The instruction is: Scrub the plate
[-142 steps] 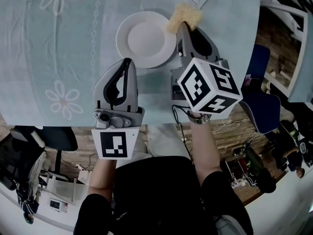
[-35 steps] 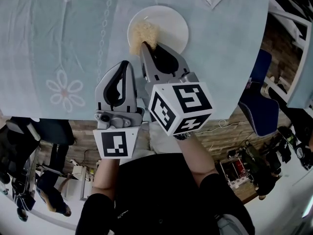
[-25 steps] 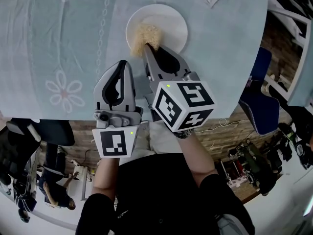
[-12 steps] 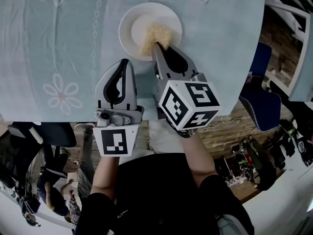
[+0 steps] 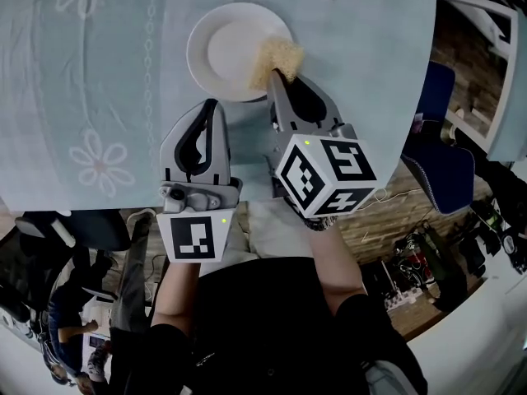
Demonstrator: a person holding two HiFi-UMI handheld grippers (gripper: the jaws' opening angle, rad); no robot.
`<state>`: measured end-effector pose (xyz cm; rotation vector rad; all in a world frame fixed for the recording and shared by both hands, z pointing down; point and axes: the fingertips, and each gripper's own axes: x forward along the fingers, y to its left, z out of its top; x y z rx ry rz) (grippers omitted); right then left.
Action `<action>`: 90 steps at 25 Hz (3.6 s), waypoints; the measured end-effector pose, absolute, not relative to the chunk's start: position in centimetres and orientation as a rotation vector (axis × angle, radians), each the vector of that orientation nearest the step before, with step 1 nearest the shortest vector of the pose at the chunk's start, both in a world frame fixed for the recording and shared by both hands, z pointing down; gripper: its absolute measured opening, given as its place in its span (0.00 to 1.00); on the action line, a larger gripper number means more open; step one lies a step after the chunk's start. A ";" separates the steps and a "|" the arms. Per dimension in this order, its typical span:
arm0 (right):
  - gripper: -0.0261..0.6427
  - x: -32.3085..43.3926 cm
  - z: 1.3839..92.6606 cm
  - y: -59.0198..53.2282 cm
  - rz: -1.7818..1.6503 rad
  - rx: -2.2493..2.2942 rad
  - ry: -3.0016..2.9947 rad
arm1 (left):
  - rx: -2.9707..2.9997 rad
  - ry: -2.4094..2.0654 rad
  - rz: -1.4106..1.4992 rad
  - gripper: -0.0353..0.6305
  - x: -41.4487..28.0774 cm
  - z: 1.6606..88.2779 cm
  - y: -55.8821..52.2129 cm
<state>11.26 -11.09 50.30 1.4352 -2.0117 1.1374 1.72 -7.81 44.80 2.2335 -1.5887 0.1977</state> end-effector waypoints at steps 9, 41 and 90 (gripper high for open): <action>0.12 12.8 49.1 -11.3 1.090 1.500 -1.986 | 2.249 -1.581 0.186 0.07 1.5 44.0 -7.8; 0.12 7.8 49.6 -8.8 1.423 1.300 -2.036 | 2.212 -1.630 0.190 0.07 0.6 44.0 -7.7; 0.12 -5.7 21.0 0.2 0.533 1.168 -2.669 | 2.143 -2.047 -0.022 0.07 -13.7 20.8 3.4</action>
